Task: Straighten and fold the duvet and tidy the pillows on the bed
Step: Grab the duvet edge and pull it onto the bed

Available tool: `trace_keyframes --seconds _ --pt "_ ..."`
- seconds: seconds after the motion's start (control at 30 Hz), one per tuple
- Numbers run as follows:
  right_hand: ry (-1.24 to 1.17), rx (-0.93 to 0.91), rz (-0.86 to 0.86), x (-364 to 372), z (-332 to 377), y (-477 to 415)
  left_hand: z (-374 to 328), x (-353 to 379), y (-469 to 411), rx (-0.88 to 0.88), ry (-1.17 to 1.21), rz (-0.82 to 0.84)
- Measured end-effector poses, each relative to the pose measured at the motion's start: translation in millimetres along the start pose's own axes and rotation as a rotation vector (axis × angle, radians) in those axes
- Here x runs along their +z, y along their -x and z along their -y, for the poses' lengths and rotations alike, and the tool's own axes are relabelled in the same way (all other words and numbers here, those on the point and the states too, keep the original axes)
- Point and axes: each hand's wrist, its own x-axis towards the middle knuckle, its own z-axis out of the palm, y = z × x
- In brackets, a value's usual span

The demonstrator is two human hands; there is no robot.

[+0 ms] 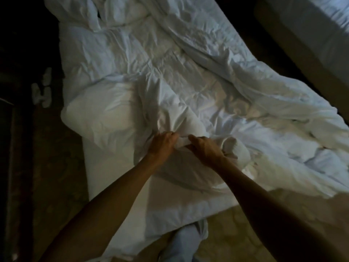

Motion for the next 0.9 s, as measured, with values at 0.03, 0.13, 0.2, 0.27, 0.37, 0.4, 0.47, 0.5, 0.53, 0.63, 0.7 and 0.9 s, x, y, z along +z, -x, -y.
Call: trace_keyframes --seconds 0.03,0.13,0.2,0.27,0.37,0.4,0.47,0.5,0.53,0.63,0.7,0.9 --pt "0.031 -0.021 -0.029 3 14 8 6 -9 16 0.012 0.014 -0.004" --pt "0.086 -0.056 -0.093 12 68 35 25 -36 73 0.05 0.012 -0.005" --pt "0.107 -0.071 -0.096 25 106 53 40 -49 114 0.048 -0.027 0.049" --pt "0.108 -0.077 -0.086 42 143 73 57 -58 156 0.03 -0.044 0.127" --pt "0.088 -0.073 -0.046 70 191 100 80 -66 212 -0.011 -0.029 0.2" --pt "0.095 -0.07 -0.044 78 206 106 86 -67 229 -0.028 -0.013 0.219" --pt "0.12 -0.077 -0.036 95 233 120 97 -67 261 -0.061 0.007 0.255" --pt "0.134 -0.076 -0.024 105 245 127 104 -65 275 -0.073 0.004 0.277" --pt "0.148 -0.071 -0.013 114 256 132 110 -63 287 -0.079 -0.003 0.295" --pt "0.135 -0.068 -0.015 144 281 147 129 -52 322 -0.099 -0.008 0.342" --pt "0.085 -0.066 0.004 162 299 155 141 -44 346 -0.106 -0.013 0.375" --pt "0.05 -0.038 0.034 212 340 189 165 -23 416 -0.07 0.024 0.434"
